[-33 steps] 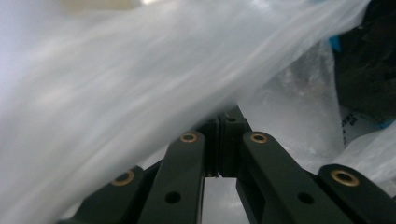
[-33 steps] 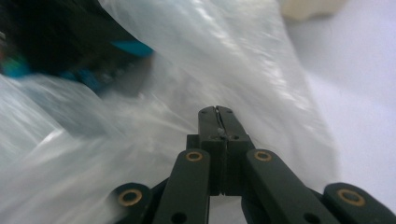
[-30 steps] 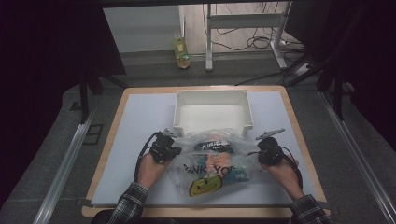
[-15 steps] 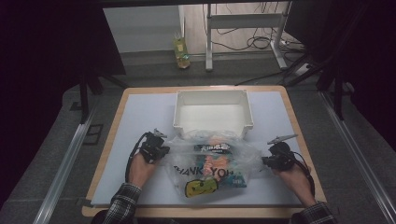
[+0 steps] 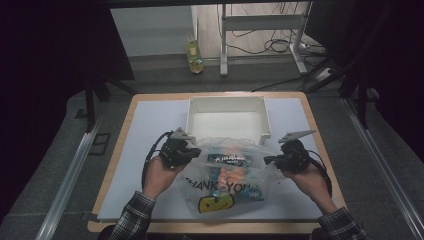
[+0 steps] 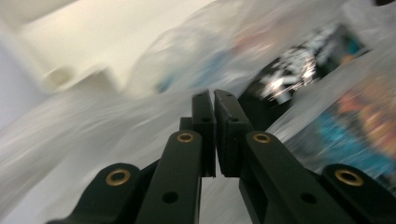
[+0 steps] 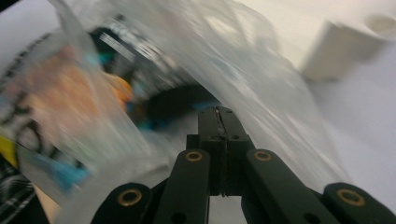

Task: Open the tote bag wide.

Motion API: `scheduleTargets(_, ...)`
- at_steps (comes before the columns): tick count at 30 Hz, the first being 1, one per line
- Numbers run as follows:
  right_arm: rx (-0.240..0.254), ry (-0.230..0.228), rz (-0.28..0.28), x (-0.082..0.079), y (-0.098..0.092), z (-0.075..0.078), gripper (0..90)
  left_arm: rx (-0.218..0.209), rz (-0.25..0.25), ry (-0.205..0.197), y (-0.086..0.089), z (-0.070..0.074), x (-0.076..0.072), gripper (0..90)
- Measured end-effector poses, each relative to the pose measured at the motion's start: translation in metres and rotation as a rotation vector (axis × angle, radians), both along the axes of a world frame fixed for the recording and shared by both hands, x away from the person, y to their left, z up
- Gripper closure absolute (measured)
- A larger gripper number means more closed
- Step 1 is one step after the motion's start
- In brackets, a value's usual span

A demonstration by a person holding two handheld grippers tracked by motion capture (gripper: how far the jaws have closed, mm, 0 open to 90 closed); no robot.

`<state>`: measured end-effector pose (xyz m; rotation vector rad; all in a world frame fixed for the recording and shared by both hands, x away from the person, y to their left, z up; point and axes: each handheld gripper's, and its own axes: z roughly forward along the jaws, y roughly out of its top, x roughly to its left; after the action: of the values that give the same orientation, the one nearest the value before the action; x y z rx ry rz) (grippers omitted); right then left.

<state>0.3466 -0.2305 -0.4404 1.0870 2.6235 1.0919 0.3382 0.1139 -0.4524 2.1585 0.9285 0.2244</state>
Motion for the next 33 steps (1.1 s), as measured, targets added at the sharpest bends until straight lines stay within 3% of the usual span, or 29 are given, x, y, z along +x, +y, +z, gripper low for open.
scheduleTargets(5,0.037,0.056,0.07,0.001,0.021,-0.007,89.3,-0.039,-0.071,0.102,-0.012,-0.015,0.005,86.8)
scheduleTargets(6,0.05,0.077,0.092,-0.004,0.024,-0.011,89.3,-0.047,-0.092,0.112,-0.013,-0.017,0.003,87.0)
scheduleTargets(13,0.078,0.097,0.137,-0.028,0.021,-0.015,89.3,-0.126,-0.198,0.151,-0.012,-0.019,-0.027,88.0)
scheduleTargets(17,0.082,0.108,0.175,-0.048,0.021,-0.018,89.2,-0.117,-0.225,0.134,-0.013,-0.019,-0.046,88.3)
scheduleTargets(33,0.069,0.137,0.211,-0.086,0.018,-0.035,89.2,-0.044,-0.264,0.021,-0.008,-0.021,-0.121,88.5)
